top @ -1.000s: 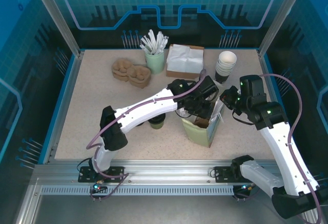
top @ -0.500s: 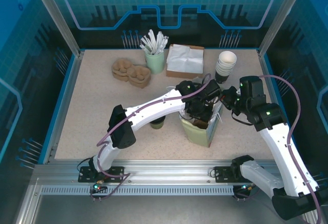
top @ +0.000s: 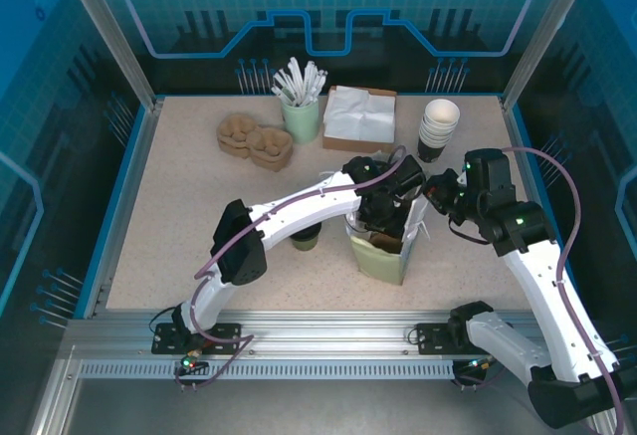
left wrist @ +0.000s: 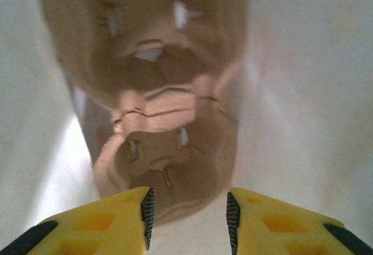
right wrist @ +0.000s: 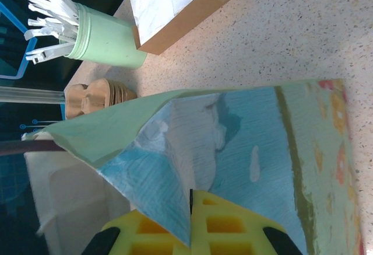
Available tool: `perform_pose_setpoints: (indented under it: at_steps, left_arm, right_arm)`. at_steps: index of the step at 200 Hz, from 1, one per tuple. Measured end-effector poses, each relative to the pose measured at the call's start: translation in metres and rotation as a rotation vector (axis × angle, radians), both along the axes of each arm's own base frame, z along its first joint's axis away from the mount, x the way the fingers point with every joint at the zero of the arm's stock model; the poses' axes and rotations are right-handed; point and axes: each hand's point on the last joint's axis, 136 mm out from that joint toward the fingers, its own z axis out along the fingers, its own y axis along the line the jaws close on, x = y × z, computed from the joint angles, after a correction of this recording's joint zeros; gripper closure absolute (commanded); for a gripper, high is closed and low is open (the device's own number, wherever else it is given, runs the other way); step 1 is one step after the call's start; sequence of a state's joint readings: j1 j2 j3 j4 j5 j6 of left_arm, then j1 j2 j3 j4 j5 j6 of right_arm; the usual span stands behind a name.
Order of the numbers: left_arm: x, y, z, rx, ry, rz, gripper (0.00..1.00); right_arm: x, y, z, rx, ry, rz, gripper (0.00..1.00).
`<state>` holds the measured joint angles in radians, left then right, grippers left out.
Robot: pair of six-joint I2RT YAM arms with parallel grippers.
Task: Pack the takeout coffee
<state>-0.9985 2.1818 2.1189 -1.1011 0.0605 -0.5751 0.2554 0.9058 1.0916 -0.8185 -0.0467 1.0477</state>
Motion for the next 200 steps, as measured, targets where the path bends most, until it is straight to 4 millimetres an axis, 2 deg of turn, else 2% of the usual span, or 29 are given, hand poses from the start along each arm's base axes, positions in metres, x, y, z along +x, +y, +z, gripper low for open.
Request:
perform_pose_setpoints:
  at_steps: [37,145,200]
  left_arm:
    - [0.006,0.007,-0.009,0.015,0.009,0.017,0.61]
    - [-0.01,-0.012,-0.033,-0.049,0.073,-0.025,0.61]
    - [-0.01,-0.015,-0.041,-0.053,0.081,-0.02,0.6]
  right_arm:
    - [-0.001,0.002,0.0,0.009,0.002,0.011,1.0]
    - [-0.002,0.004,-0.014,-0.001,0.026,0.028,1.0]
    - [-0.003,0.002,-0.017,-0.04,0.023,0.051,1.0]
